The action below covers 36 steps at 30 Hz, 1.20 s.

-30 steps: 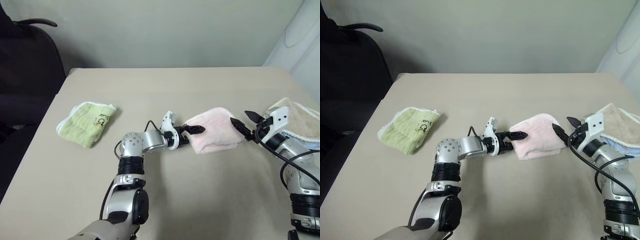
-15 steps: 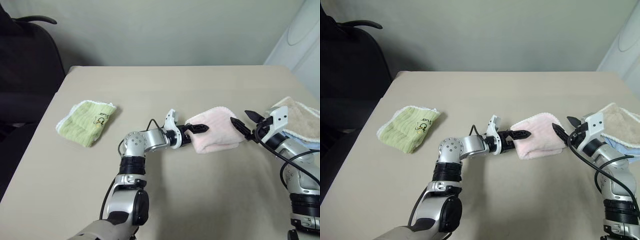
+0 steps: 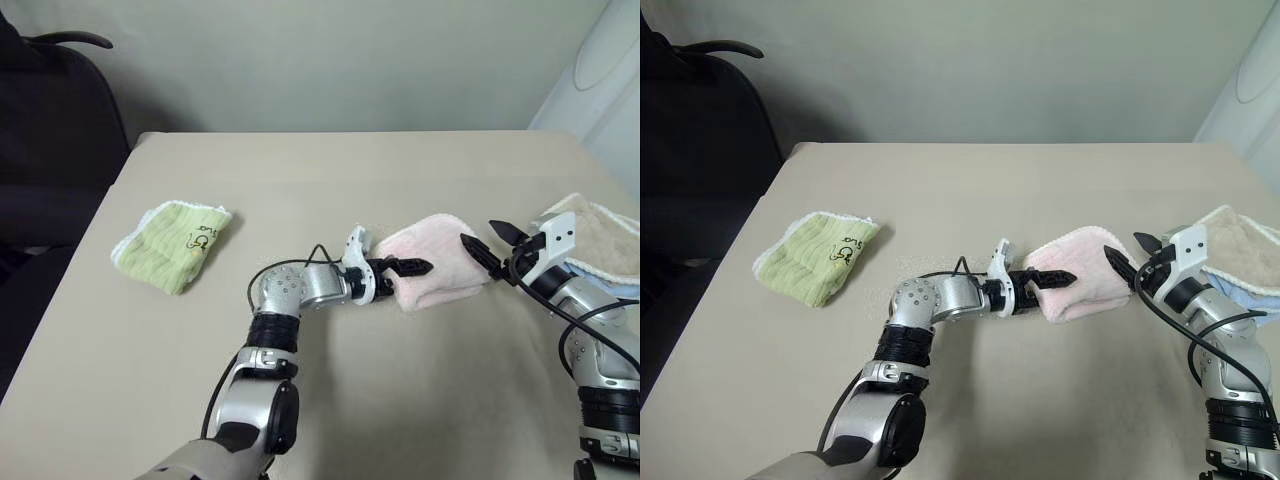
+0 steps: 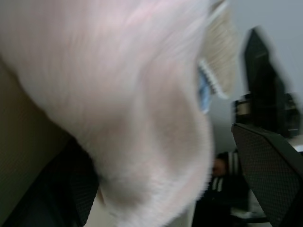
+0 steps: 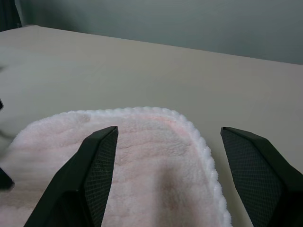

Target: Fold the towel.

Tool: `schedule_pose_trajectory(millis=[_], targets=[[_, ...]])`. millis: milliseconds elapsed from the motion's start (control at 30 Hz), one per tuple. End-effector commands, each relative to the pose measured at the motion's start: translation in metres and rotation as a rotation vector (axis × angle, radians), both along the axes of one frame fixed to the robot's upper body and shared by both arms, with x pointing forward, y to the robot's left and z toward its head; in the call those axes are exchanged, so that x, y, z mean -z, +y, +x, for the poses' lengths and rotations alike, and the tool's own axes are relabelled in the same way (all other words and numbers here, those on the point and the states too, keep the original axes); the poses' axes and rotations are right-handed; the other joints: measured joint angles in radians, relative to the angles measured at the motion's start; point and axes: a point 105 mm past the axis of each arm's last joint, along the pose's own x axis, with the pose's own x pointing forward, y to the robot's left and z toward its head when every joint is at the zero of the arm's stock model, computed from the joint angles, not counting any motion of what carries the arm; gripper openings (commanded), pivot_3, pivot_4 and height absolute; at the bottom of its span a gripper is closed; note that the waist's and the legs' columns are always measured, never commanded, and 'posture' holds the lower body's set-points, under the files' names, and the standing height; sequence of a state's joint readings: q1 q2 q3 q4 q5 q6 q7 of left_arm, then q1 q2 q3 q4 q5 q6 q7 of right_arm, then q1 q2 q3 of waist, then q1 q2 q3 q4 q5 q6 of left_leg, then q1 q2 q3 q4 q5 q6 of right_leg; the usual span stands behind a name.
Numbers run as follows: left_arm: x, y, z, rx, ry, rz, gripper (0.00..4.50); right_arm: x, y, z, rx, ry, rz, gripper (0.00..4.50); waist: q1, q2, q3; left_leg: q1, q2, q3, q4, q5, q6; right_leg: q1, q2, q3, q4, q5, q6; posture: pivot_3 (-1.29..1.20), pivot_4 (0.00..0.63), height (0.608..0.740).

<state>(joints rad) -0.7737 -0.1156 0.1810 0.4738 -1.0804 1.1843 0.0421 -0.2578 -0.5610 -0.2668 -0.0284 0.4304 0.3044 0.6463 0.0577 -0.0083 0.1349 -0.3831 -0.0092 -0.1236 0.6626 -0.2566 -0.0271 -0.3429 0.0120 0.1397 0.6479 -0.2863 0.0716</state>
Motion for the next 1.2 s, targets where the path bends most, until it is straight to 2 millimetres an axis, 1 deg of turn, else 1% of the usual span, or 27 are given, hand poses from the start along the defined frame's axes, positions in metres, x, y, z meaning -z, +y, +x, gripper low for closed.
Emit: schedule_pose_trajectory(millis=[33, 100, 167, 200, 467, 600, 700, 833, 900, 1000, 1067, 1100, 1133, 1167, 1200], targets=[[-0.019, -0.05, -0.019, 0.104, -0.003, -0.082, 4.31, -0.018, -0.004, -0.004, 0.015, -0.077, 0.0, 3.64, 0.0, 0.0, 0.0, 0.0, 0.0, 0.0, 0.0, 0.0, 0.0, 0.0, 0.0, 0.0, 0.0, 0.0, 0.0, 0.0, 0.15, 0.74], [-0.017, -0.05, -0.019, 0.104, 0.002, -0.07, 3.84, -0.018, -0.004, -0.004, 0.017, -0.078, 0.0, 3.64, 0.0, 0.0, 0.0, 0.0, 0.0, 0.0, 0.0, 0.0, 0.0, 0.0, 0.0, 0.0, 0.0, 0.0, 0.0, 0.0, 0.15, 0.74], [-0.015, -0.05, -0.018, 0.101, 0.005, -0.065, 3.17, -0.018, -0.004, -0.004, 0.018, -0.079, 0.0, 3.64, 0.0, 0.0, 0.0, 0.0, 0.0, 0.001, 0.0, 0.0, 0.0, 0.0, 0.0, 0.0, 0.0, 0.0, 0.0, 0.0, 0.15, 0.74], [-0.015, -0.05, -0.018, 0.099, 0.006, -0.065, 2.75, -0.018, -0.004, -0.004, 0.018, -0.079, 0.0, 3.64, 0.0, 0.0, 0.0, 0.0, 0.0, 0.001, 0.0, 0.0, 0.0, -0.001, 0.0, 0.0, 0.0, 0.0, 0.0, 0.0, 0.15, 0.74], [-0.015, -0.05, -0.017, 0.089, 0.002, -0.068, 0.01, -0.016, -0.003, -0.004, 0.022, -0.079, 0.001, 3.64, -0.001, 0.0, 0.0, 0.0, 0.0, 0.001, 0.0, 0.0, 0.0, -0.001, 0.0, 0.0, 0.0, 0.0, 0.0, 0.0, 0.15, 0.74], [-0.018, -0.049, -0.015, 0.081, -0.011, -0.083, 0.01, -0.016, -0.004, -0.004, 0.025, -0.081, 0.002, 3.64, -0.001, 0.0, 0.0, 0.0, 0.0, 0.001, 0.0, 0.0, 0.0, 0.0, 0.0, 0.0, 0.0, 0.0, 0.0, 0.0, 0.15, 0.74], [-0.026, -0.047, -0.011, 0.06, -0.032, -0.122, 0.01, -0.017, -0.006, -0.004, 0.034, -0.09, 0.004, 3.64, -0.001, 0.0, 0.0, 0.0, 0.0, 0.001, 0.0, 0.0, 0.0, 0.0, 0.0, 0.0, 0.0, 0.0, 0.0, 0.0, 0.15, 0.74], [-0.055, -0.036, 0.004, -0.009, -0.098, -0.234, 0.01, -0.026, -0.016, 0.0, 0.096, -0.136, 0.012, 3.64, -0.002, 0.0, 0.0, 0.0, 0.0, 0.001, 0.0, 0.0, 0.0, -0.001, 0.0, 0.0, 0.0, 0.0, 0.0, 0.0, 0.15, 0.74], [-0.076, -0.024, 0.016, -0.061, -0.15, -0.284, 0.01, -0.034, -0.026, 0.003, 0.153, -0.172, 0.018, 3.64, -0.002, 0.0, 0.0, 0.0, 0.001, 0.002, 0.0, 0.0, 0.0, -0.001, 0.0, 0.0, 0.0, 0.001, 0.0, 0.0, 0.15, 0.74], [-0.097, -0.007, 0.033, -0.136, -0.191, -0.3, 0.01, -0.042, -0.037, 0.007, 0.213, -0.206, 0.023, 3.64, -0.002, 0.0, 0.001, -0.001, 0.001, 0.002, 0.0, 0.0, 0.0, -0.003, 0.0, 0.0, 0.0, 0.002, 0.0, 0.0, 0.15, 0.74], [-0.121, 0.012, 0.048, -0.214, -0.241, -0.311, 0.01, -0.046, -0.042, 0.008, 0.242, -0.222, 0.03, 3.64, -0.001, -0.001, 0.001, -0.004, 0.001, 0.001, 0.0, 0.0, 0.0, -0.005, 0.0, 0.001, 0.0, 0.002, 0.0, 0.0, 0.15, 0.74], [-0.128, 0.019, 0.053, -0.237, -0.257, -0.317, 0.01, -0.047, -0.043, 0.009, 0.247, -0.226, 0.032, 3.64, -0.001, -0.001, 0.001, -0.005, 0.001, 0.001, 0.001, 0.0, 0.0, -0.006, -0.001, 0.001, 0.0, 0.002, 0.0, 0.0, 0.15, 0.74], [-0.141, 0.03, 0.059, -0.269, -0.286, -0.327, 0.01, -0.047, -0.044, 0.009, 0.25, -0.227, 0.032, 3.64, -0.001, -0.001, 0.001, -0.006, 0.002, 0.002, 0.0, 0.0, 0.0, -0.007, -0.001, 0.001, 0.0, 0.003, 0.0, 0.0, 0.15, 0.74], [-0.149, 0.037, 0.062, -0.288, -0.303, -0.334, 0.01, -0.047, -0.044, 0.009, 0.25, -0.227, 0.032, 3.64, -0.002, 0.0, 0.001, -0.006, 0.002, 0.002, 0.0, 0.0, 0.0, -0.007, -0.001, 0.0, 0.0, 0.003, 0.0, 0.0, 0.15, 0.74], [-0.172, 0.061, 0.071, -0.353, -0.362, -0.34, 0.01, -0.046, -0.044, 0.01, 0.249, -0.227, 0.032, 3.64, -0.003, 0.0, 0.001, -0.007, 0.002, 0.002, 0.0, 0.0, 0.0, -0.008, -0.001, 0.0, 0.0, 0.004, 0.0, 0.0, 0.15, 0.74]])
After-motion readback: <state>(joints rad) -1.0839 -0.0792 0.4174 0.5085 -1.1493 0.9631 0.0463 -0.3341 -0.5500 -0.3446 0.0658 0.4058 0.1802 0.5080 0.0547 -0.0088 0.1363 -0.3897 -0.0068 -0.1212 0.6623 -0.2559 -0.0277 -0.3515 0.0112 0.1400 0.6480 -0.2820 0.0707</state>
